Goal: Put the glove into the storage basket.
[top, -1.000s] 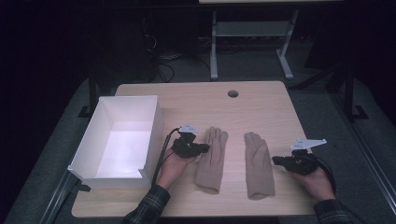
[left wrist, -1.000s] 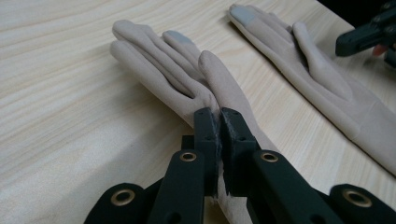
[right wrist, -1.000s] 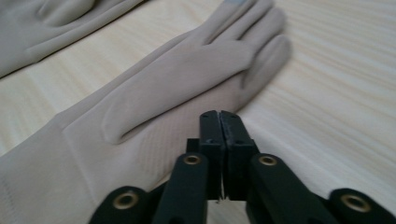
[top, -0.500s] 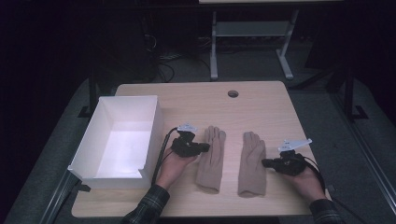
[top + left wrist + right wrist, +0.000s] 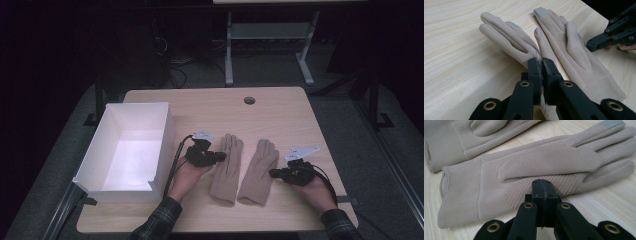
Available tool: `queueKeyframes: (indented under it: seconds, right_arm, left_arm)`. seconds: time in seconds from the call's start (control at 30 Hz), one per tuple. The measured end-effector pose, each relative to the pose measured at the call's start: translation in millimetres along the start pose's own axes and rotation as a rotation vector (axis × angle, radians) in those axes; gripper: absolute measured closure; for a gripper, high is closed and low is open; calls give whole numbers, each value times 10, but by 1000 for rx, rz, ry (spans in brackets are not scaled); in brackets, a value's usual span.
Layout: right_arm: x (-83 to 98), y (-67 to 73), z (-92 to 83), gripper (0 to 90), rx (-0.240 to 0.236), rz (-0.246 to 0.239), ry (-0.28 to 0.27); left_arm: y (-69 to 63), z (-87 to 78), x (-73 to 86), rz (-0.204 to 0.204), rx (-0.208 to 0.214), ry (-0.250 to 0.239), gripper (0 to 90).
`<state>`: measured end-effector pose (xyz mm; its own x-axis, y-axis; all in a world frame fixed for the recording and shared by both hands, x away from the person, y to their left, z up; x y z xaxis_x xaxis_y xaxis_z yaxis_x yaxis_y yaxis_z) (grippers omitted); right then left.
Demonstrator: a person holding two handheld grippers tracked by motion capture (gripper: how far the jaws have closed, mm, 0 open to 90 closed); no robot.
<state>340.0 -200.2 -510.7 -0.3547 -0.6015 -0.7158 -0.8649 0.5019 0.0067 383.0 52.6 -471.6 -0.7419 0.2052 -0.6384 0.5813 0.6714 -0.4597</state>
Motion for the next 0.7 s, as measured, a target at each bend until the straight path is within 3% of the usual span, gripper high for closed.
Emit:
queueKeyframes:
  seconds: [0.3,0.7]
  right_arm:
    - [-29,9,29,900,-13,2,-4]
    - [-111,21,119,900,-31,2,-18]
  left_arm:
    - [11,40,-167,11,9,-13,856]
    - [-119,240,-276,21,22,3,856]
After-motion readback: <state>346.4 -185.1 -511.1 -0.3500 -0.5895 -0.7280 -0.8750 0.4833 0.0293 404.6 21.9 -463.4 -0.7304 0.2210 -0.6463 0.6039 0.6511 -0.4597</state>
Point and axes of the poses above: each handheld gripper's, and its own axes: z roughly forward along the jaws, x roughly out of its underside, y roughly to its left, the point moved 6 cm from there along z, roughly forward along the jaws, and after that the axes turned 13 degrees about -z, right-handed, at the moved point
